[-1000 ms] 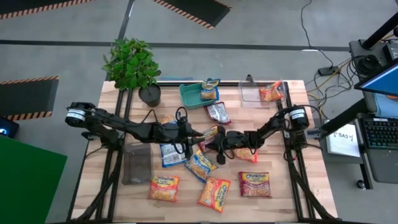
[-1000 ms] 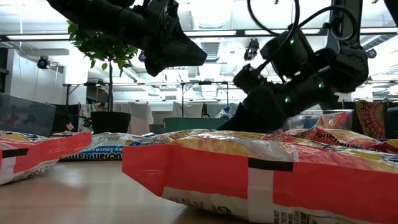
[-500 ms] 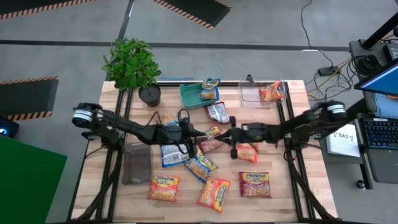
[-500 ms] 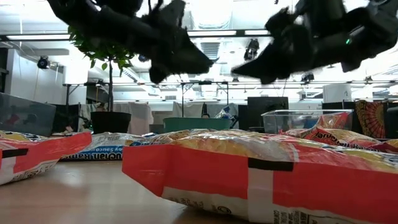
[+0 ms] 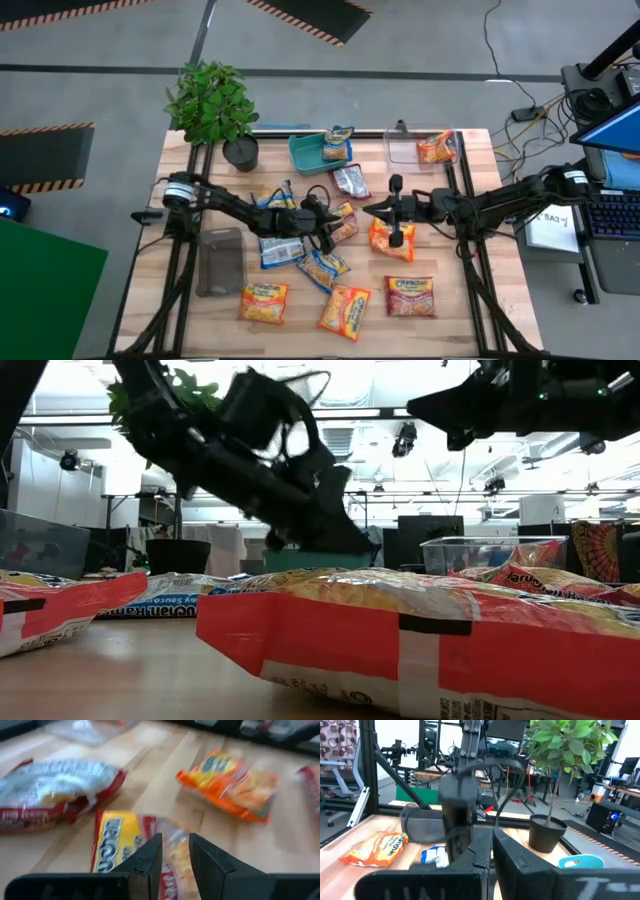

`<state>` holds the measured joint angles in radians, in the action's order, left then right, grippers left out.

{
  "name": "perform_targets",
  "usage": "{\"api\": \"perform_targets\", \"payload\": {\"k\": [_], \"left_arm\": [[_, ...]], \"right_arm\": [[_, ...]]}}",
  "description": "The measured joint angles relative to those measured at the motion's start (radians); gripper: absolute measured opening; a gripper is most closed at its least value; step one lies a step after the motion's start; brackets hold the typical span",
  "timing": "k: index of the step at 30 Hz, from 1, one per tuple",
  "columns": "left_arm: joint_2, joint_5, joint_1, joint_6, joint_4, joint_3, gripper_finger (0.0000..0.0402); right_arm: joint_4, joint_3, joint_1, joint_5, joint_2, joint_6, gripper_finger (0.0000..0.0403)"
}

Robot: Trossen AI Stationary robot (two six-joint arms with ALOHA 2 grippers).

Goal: Sort Maruchan noodles
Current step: Put the middle red noodle pack into the black bin

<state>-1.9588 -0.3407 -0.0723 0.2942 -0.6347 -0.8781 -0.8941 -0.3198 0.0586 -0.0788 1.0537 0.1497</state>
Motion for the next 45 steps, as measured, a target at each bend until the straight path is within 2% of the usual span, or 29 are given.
{"api": "perform_targets", "payload": {"k": [5,12,22,27,45], "left_arm": [[-0.047,-0.087,0.018,0.004,0.024,-0.016,0.0079],[-0.053,-0.093,0.038,0.075,0.099,-0.018,0.0079],[0.030,-0.015,0.033,0.065,0.110,-0.033,0.0079],[0.088,0.003,0.032,0.054,0.144,-0.032,0.0079],[0.092,0.002,0.033,0.040,0.165,-0.038,0.0079]], "right_arm": [[-0.001,0.013,0.000,-0.001,-0.015,-0.001,0.0009],[-0.001,0.014,0.000,0.000,-0.015,0.001,0.0009],[0.006,0.014,0.000,0.000,-0.035,-0.026,0.0009],[0.082,0.013,0.000,-0.001,-0.081,-0.034,0.0009],[0.158,0.013,0.000,-0.002,-0.116,-0.020,0.0009]]}}
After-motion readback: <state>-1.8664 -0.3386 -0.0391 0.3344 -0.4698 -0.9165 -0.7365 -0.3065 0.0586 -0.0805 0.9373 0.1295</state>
